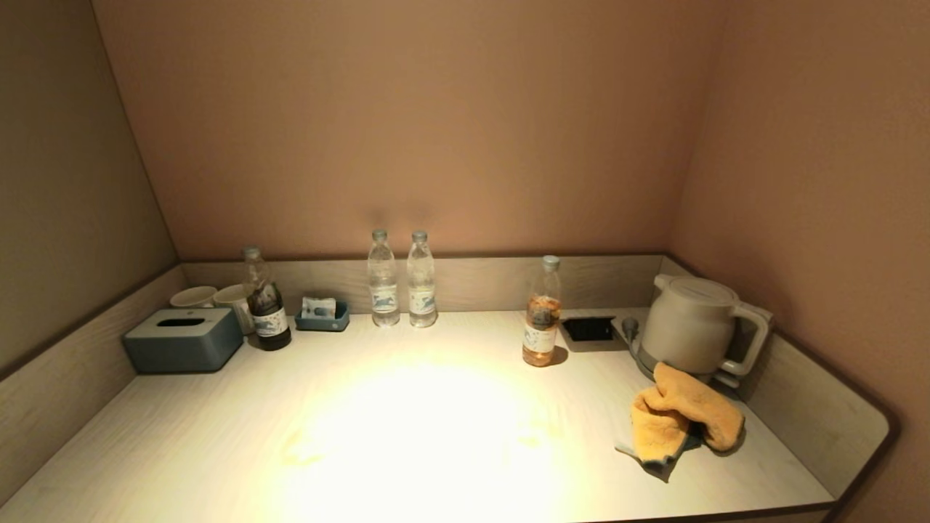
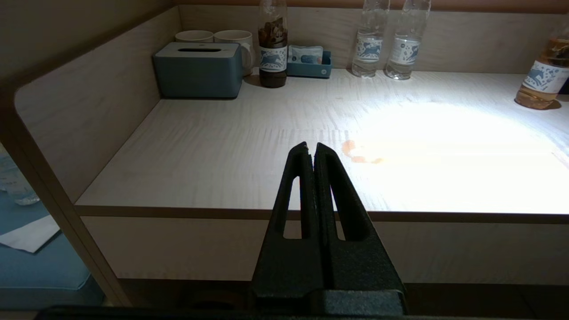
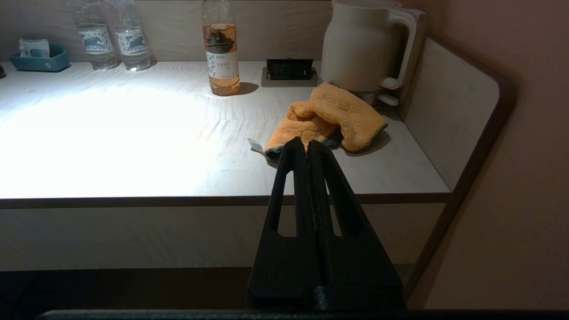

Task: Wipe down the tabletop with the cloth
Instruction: Pick up the tablecloth

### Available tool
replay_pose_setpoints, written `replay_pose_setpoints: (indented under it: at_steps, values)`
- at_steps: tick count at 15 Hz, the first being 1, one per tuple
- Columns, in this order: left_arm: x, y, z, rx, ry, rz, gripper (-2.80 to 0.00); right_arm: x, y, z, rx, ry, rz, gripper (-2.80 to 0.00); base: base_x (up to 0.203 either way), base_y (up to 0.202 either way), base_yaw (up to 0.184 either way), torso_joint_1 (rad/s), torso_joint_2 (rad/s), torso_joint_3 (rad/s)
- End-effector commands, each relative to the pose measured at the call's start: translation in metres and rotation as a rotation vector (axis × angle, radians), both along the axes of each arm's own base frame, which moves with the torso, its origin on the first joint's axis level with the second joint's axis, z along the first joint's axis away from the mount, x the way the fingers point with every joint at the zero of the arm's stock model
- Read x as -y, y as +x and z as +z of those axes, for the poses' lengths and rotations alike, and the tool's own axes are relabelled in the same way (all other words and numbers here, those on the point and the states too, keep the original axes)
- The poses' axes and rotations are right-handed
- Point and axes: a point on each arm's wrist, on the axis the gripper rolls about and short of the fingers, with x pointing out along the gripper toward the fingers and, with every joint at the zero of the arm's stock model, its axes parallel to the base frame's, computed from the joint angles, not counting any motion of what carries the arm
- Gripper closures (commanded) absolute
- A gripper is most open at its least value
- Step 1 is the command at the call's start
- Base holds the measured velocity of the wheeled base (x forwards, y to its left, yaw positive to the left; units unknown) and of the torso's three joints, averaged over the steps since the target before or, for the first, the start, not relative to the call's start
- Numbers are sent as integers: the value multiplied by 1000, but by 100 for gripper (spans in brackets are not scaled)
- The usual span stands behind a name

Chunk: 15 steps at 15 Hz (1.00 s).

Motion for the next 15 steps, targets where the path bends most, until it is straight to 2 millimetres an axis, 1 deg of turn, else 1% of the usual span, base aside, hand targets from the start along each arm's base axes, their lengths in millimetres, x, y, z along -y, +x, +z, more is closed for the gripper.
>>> replay_pose_setpoints:
  at_steps: [1, 13, 15]
  values:
    - [0, 0, 0, -1, 0, 1, 0, 0, 0, 0, 0, -1, 1, 0, 0, 0, 0, 0, 0, 0]
    - [0, 0, 0, 0, 0, 1, 0, 0, 0, 0, -1, -9, -2, 0, 0, 0, 0, 0, 0, 0]
    - [0, 0, 0, 1, 0, 1, 0, 0, -1, 4, 6, -15, -8, 0, 0, 0, 0, 0, 0, 0]
